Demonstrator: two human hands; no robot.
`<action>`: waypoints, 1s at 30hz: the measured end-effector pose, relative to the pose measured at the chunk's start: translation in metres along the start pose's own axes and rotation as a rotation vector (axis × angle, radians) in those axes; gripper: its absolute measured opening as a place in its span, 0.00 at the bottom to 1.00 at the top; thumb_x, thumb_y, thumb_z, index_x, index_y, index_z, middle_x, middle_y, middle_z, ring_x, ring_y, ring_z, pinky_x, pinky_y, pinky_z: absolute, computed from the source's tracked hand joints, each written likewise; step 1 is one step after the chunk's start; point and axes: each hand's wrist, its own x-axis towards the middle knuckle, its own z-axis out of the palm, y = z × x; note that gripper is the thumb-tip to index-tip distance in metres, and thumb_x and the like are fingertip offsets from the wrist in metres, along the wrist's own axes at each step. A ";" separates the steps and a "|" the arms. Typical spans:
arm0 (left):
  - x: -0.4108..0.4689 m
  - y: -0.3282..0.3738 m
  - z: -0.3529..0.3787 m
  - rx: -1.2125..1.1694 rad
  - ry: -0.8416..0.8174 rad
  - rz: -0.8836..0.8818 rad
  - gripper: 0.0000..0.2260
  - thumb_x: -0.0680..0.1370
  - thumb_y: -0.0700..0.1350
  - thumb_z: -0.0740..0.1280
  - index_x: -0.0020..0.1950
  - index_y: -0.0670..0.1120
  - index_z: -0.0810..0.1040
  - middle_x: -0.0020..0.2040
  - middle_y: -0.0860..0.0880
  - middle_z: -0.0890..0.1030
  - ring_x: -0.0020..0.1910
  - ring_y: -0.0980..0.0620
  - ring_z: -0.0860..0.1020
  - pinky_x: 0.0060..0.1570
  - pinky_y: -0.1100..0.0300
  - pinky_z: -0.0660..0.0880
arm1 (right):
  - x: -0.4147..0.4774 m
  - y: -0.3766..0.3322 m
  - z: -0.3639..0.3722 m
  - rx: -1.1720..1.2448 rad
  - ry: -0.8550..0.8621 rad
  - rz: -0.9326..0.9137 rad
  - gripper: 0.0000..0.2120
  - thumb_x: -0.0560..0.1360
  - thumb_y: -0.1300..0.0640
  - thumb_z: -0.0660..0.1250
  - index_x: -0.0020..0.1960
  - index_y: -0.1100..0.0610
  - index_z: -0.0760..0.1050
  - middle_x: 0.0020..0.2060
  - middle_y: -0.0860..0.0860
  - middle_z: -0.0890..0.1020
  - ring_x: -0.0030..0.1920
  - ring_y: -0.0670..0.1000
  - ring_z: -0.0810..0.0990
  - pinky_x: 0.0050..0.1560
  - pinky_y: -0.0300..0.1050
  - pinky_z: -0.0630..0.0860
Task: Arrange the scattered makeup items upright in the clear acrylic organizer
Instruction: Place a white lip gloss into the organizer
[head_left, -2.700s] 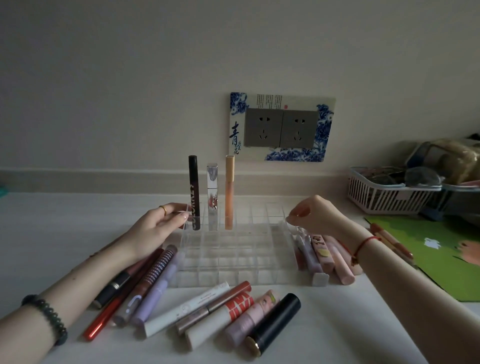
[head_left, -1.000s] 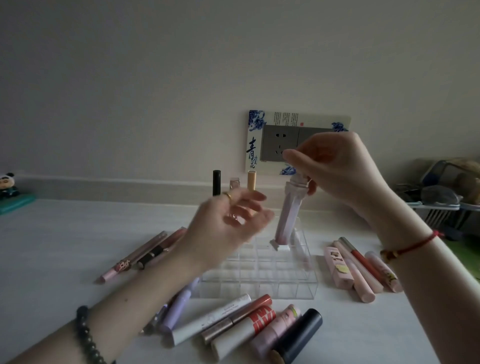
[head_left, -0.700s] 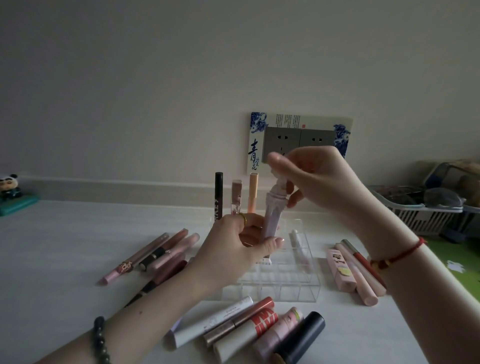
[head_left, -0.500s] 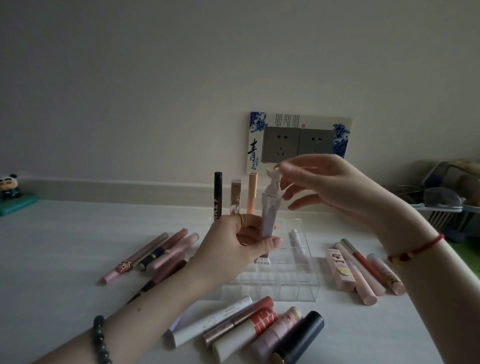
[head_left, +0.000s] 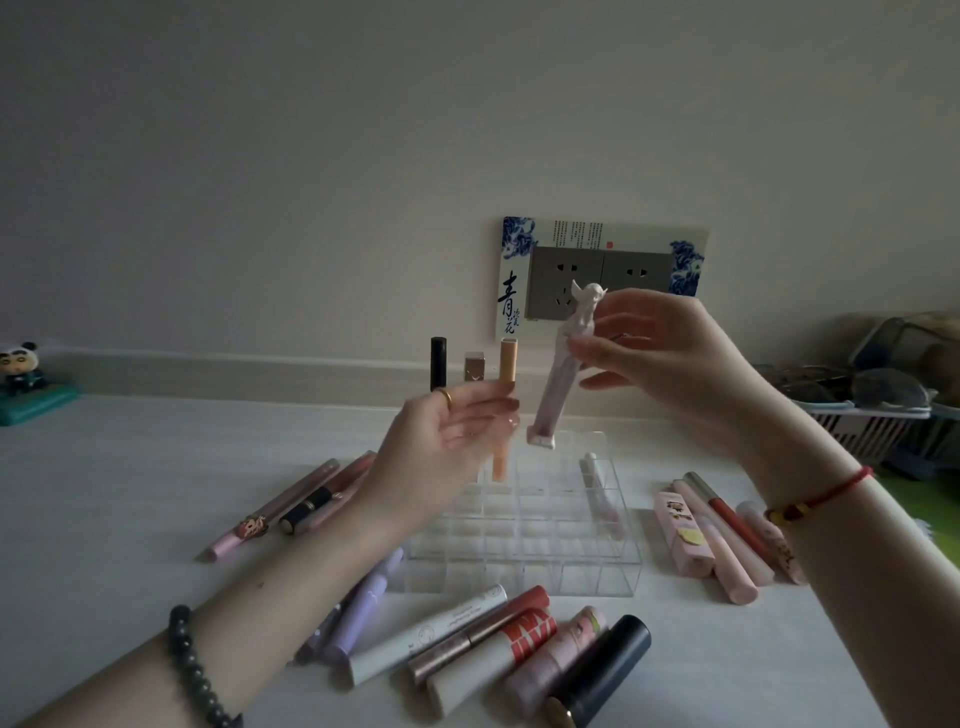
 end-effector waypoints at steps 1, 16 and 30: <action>0.002 0.000 -0.003 -0.008 0.020 0.012 0.11 0.72 0.38 0.68 0.52 0.50 0.77 0.49 0.53 0.82 0.49 0.60 0.80 0.51 0.69 0.75 | 0.002 0.003 0.002 -0.041 0.052 -0.027 0.09 0.65 0.58 0.69 0.45 0.57 0.76 0.40 0.52 0.82 0.40 0.48 0.83 0.38 0.38 0.80; 0.016 0.002 -0.040 -0.024 0.316 0.083 0.11 0.77 0.39 0.59 0.43 0.47 0.80 0.32 0.53 0.83 0.35 0.54 0.79 0.41 0.62 0.78 | 0.017 0.037 0.025 -0.168 0.123 -0.088 0.10 0.70 0.61 0.67 0.51 0.60 0.77 0.41 0.50 0.81 0.38 0.45 0.81 0.37 0.34 0.79; 0.024 -0.005 -0.063 -0.024 0.403 0.073 0.12 0.77 0.38 0.58 0.40 0.47 0.79 0.29 0.55 0.82 0.30 0.58 0.78 0.35 0.66 0.76 | 0.015 0.065 0.033 -0.317 0.103 -0.029 0.13 0.68 0.59 0.71 0.51 0.62 0.78 0.43 0.54 0.83 0.42 0.48 0.82 0.49 0.42 0.79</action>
